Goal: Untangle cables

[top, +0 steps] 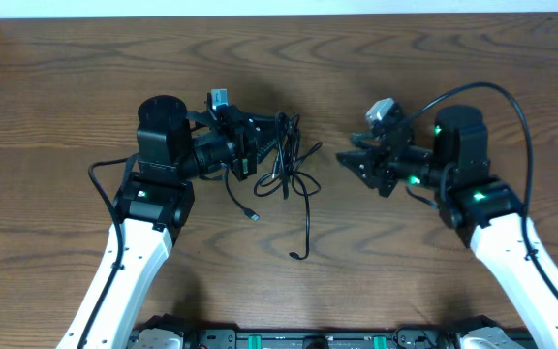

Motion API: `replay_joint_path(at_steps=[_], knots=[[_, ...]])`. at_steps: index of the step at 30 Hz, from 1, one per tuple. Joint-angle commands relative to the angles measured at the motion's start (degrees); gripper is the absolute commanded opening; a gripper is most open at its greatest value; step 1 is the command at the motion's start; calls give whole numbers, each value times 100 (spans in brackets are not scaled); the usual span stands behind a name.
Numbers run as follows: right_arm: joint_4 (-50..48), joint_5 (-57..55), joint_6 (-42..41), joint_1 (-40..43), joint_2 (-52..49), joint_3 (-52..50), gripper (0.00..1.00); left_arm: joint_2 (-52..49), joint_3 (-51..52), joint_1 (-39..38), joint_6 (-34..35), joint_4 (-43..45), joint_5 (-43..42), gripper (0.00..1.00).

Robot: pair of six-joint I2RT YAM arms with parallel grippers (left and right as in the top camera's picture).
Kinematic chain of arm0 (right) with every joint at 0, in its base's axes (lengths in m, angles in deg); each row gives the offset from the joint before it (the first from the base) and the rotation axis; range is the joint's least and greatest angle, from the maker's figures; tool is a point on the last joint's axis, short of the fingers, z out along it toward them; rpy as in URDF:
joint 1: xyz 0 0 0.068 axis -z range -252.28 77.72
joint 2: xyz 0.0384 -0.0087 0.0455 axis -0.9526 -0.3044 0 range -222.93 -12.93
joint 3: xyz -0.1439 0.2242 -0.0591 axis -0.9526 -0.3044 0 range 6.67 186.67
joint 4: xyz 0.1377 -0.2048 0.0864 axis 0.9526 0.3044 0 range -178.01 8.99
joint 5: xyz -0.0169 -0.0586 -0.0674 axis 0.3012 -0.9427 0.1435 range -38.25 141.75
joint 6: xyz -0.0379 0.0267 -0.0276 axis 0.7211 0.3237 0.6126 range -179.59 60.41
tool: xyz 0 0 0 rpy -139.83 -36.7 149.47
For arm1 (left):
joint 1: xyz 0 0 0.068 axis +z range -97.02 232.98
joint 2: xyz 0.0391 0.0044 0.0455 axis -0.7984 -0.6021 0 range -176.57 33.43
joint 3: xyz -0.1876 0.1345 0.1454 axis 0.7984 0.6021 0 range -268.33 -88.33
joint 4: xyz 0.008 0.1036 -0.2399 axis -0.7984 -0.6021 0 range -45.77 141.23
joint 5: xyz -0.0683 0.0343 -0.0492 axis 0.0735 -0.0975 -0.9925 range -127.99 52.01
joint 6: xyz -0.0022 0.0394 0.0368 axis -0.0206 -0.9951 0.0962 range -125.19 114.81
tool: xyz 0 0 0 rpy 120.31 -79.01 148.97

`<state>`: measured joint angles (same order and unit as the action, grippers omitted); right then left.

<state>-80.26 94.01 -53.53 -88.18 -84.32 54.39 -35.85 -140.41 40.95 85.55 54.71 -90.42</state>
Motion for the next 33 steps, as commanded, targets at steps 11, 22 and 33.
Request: replay_joint_path(at_steps=[11, 22, 33], knots=[[-1976, -1281, -1530, -1443, -745, -317, 60, 81, -66, 11, 260, 50, -127, 8], [-4446, -1875, -2218, -1506, -2009, -317, 1, 83, -66, 9, 258, 52, -855, 8], [-2168, -2140, -1908, 48, -1292, -317, 1, 83, -66, 951, -629, 55, -994, 7]])
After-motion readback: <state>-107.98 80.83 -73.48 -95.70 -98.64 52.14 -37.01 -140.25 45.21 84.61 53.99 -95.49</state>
